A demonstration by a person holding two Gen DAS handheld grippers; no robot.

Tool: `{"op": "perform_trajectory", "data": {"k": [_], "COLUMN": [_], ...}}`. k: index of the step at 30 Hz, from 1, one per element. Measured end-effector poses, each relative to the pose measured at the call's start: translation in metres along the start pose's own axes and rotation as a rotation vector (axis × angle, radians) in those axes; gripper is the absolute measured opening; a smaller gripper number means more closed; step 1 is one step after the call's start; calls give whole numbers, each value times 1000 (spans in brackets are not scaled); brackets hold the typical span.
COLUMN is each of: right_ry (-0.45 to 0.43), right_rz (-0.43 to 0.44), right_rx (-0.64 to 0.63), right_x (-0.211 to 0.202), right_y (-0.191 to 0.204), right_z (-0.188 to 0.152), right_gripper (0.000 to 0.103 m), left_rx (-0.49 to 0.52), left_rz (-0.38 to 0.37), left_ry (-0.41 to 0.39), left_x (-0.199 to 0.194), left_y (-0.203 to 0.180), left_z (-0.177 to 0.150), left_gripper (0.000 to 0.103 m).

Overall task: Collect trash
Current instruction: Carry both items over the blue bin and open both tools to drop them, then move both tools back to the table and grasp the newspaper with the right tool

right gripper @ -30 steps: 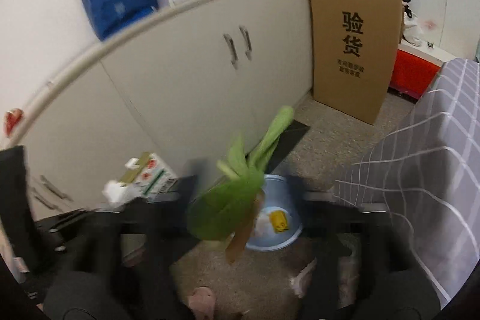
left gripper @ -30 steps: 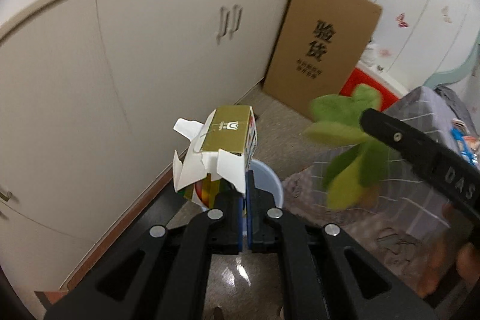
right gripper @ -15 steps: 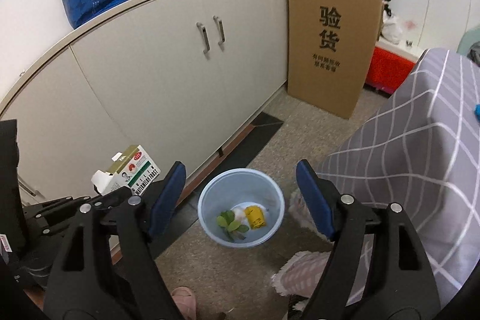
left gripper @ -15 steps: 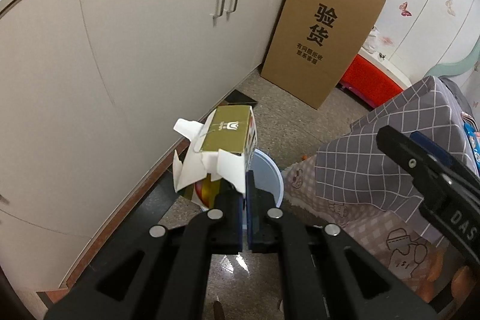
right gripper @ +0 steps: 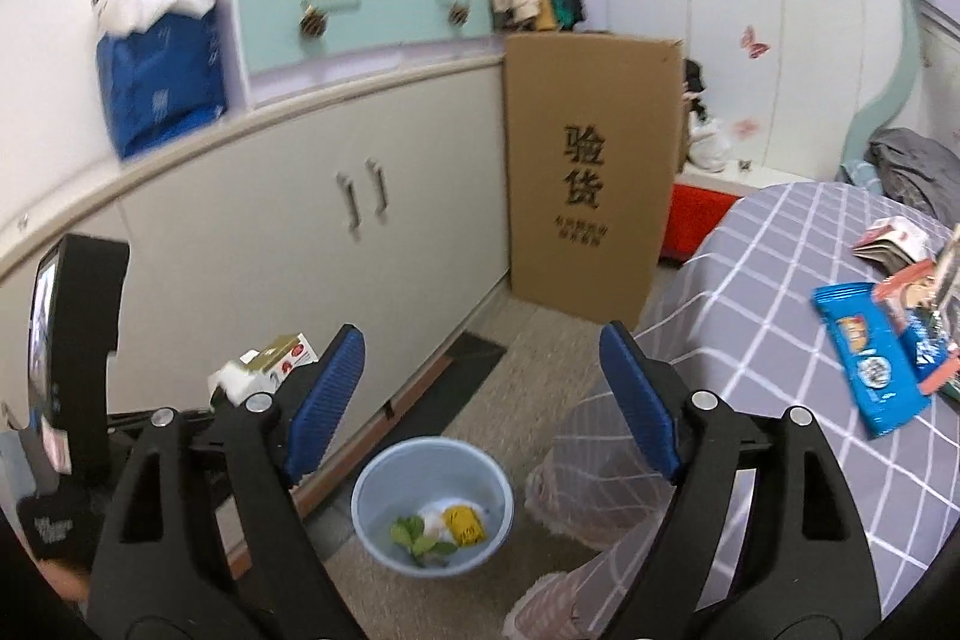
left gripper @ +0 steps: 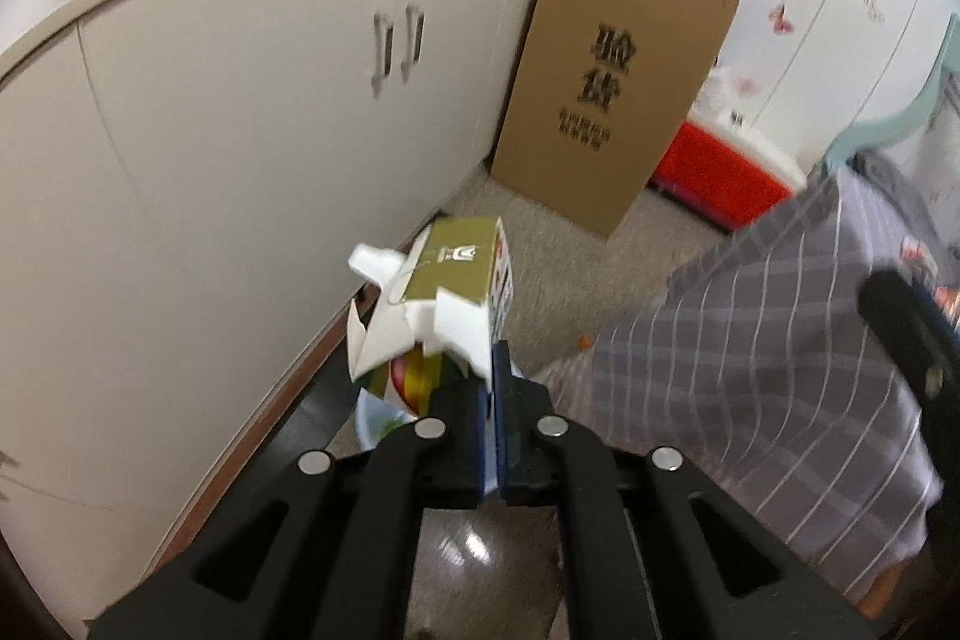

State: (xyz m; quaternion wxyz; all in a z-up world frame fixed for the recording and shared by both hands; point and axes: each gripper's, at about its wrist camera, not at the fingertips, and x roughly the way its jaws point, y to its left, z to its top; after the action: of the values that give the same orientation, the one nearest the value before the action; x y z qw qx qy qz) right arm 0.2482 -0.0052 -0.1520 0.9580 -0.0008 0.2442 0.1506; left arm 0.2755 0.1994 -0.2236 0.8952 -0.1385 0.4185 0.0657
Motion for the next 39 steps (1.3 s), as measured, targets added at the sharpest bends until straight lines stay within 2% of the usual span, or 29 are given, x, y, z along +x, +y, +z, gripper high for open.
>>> {"op": "perform_trajectory", "data": {"k": [1, 2, 3, 8, 17, 25, 31, 36, 39], "right_ry": [-2, -1, 2, 9, 8, -13, -30, -44, -35], "right_rz": [-4, -8, -10, -24, -13, -16, -41, -88, -74], "right_rx": [8, 14, 19, 35, 72, 120, 178, 256, 312], "right_x": [-1, -2, -2, -7, -29, -64, -95, -122, -133], "right_y": [-3, -5, -7, -16, -27, -52, -94, -150, -187], "right_z": [1, 1, 2, 2, 6, 9, 7, 4, 2], "right_gripper": [80, 80, 80, 81, 81, 82, 83, 83, 83], "left_rx": [-17, -34, -57, -93, -47, 27, 111, 179, 218], "left_rz": [-14, -17, -13, -33, -8, -22, -62, -122, -147], "left_ry": [6, 19, 31, 9, -90, -158, -169, -143, -130], "left_x": [2, 4, 6, -10, -59, -97, -113, -116, -114], "left_y": [0, 0, 1, -1, -21, -62, -106, -153, -184], "left_z": [4, 6, 8, 1, -8, -12, -19, -27, -31], "left_gripper": [47, 70, 85, 85, 86, 86, 86, 86, 86]}}
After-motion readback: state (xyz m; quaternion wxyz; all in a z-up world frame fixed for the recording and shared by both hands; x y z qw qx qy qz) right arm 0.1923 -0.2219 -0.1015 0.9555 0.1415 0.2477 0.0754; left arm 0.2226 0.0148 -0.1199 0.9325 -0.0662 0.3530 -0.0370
